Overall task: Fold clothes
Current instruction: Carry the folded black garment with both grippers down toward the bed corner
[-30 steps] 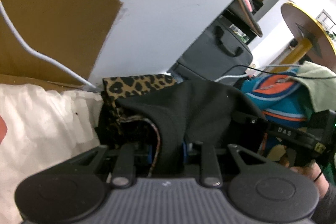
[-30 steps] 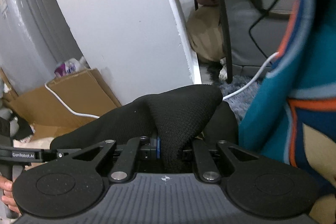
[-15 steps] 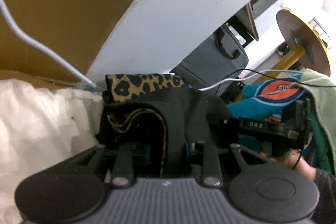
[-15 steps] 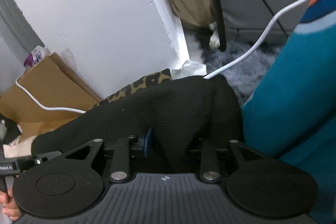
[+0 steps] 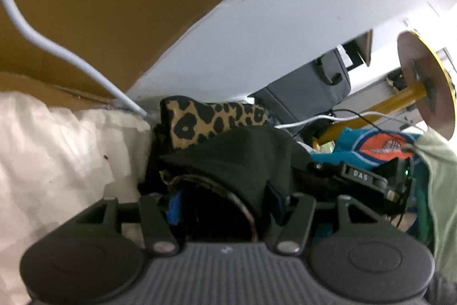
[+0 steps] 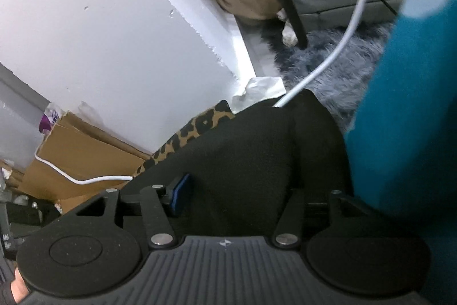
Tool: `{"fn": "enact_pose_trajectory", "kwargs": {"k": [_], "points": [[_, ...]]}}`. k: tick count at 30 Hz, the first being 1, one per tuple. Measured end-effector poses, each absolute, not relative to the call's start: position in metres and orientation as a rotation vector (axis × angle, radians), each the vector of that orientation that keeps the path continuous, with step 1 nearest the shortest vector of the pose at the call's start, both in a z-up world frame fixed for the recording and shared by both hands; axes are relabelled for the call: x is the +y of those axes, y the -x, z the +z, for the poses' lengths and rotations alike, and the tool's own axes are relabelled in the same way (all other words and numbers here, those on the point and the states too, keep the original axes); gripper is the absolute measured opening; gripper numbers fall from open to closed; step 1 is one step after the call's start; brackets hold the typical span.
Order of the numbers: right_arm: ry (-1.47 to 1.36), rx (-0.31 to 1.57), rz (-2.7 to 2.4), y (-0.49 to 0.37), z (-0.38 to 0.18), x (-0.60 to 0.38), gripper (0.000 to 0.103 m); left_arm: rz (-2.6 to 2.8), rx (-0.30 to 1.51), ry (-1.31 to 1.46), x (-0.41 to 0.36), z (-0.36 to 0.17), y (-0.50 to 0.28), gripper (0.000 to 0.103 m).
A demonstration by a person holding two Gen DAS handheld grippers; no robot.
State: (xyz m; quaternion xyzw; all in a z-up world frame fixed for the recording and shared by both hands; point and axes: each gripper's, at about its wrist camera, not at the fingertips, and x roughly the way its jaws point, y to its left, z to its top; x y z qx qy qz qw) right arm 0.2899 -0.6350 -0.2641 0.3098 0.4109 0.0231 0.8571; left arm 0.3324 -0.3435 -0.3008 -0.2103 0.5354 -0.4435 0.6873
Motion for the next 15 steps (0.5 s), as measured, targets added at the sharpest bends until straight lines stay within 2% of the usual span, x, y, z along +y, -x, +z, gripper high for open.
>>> {"fn": "enact_pose_trajectory", "kwargs": {"k": [6,9,11,13,15], "points": [[-0.624,0.847,0.046,-0.304,-0.257,-0.638,0.058,-1.004,1.217,0.496,-0.355,-0.311,-0.354,0.06],[-0.651,0.819,0.054,-0.305,-0.252,-0.638,0.058,-1.005,1.193,0.509,-0.354,-0.31,-0.359,0.047],[-0.642,0.809,0.053,-0.304,-0.248,-0.637,0.058,-1.007,1.155,0.489,-0.351,-0.304,-0.358,0.025],[-0.612,0.795,0.047,-0.303,-0.241,-0.636,0.058,-1.01,1.121,0.464,-0.348,-0.299,-0.356,0.014],[-0.582,0.77,0.039,-0.3,-0.232,-0.636,0.057,-1.011,1.089,0.421,-0.347,-0.292,-0.352,0.012]]}}
